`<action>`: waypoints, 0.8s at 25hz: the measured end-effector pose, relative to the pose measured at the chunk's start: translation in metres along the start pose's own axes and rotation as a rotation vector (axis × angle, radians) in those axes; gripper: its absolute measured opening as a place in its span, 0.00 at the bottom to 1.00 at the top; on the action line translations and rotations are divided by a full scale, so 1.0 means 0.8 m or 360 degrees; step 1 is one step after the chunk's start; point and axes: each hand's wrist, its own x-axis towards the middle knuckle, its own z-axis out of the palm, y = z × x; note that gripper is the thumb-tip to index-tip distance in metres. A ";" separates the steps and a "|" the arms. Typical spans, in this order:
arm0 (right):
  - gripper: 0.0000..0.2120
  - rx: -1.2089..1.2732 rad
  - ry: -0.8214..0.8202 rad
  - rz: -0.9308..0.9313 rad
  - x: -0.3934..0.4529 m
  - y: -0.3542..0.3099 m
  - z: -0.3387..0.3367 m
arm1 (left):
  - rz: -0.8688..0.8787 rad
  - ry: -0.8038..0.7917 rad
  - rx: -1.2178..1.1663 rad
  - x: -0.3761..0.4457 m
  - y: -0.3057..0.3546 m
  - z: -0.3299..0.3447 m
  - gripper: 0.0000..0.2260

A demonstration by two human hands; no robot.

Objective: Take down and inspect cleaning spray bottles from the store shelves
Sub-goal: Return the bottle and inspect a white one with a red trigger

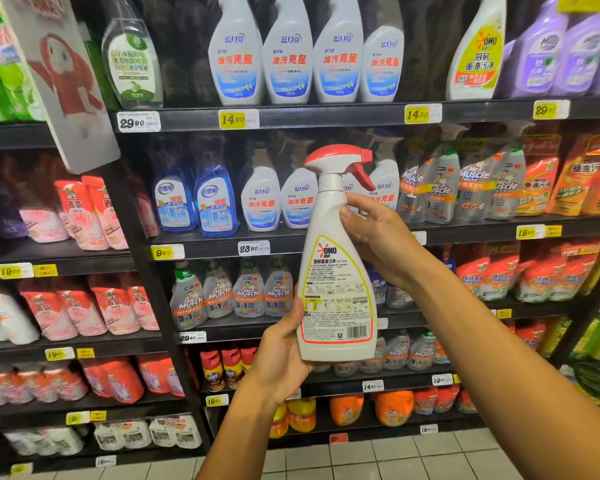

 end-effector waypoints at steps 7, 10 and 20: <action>0.15 -0.0074 -0.0027 0.0027 -0.003 -0.007 0.002 | -0.0051 0.0001 -0.0044 -0.006 0.012 0.002 0.19; 0.17 -0.0110 0.0091 -0.0043 -0.003 -0.010 0.010 | -0.0108 -0.0076 -0.0116 -0.011 0.015 -0.002 0.19; 0.07 -0.0146 0.0192 -0.0098 -0.004 -0.011 0.015 | 0.0153 0.0150 0.0397 -0.014 0.030 0.023 0.19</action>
